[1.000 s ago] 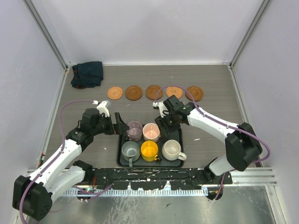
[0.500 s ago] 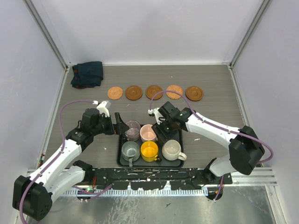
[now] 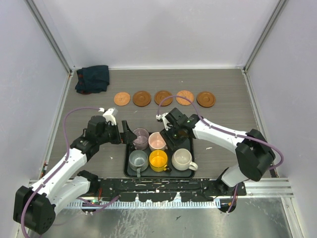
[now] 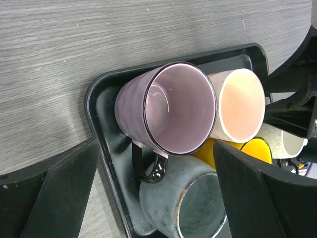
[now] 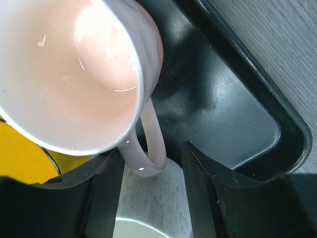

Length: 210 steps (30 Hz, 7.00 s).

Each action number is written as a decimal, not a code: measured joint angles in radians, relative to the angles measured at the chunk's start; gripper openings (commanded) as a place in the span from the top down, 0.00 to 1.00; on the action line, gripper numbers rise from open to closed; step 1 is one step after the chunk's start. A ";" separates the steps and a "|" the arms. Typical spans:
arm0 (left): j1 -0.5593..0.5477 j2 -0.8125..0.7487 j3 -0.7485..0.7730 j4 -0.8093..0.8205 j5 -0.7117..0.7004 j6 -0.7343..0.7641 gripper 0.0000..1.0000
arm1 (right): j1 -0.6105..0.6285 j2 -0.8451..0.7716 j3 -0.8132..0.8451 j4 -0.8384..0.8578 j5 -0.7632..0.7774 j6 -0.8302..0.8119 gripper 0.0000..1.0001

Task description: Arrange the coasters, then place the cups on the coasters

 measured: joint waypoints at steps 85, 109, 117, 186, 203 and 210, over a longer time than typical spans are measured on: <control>0.000 0.037 -0.022 0.021 0.000 -0.001 0.02 | 0.064 -0.136 -0.290 0.349 0.108 0.127 0.56; 0.000 0.003 -0.023 0.005 -0.002 -0.001 0.02 | 0.064 -0.186 -0.371 0.530 0.076 0.091 0.56; 0.000 0.003 -0.032 0.008 -0.002 -0.001 0.02 | 0.064 -0.135 -0.311 0.497 0.076 0.068 0.82; 0.000 0.145 0.021 0.135 -0.058 -0.003 0.02 | -0.682 0.206 0.120 0.603 0.264 -0.103 0.99; 0.000 0.150 0.029 0.140 -0.057 -0.005 0.02 | -0.711 0.272 0.120 0.619 0.222 -0.060 0.99; 0.000 0.153 0.029 0.141 -0.058 -0.005 0.02 | -0.721 0.282 0.120 0.628 0.222 -0.053 0.99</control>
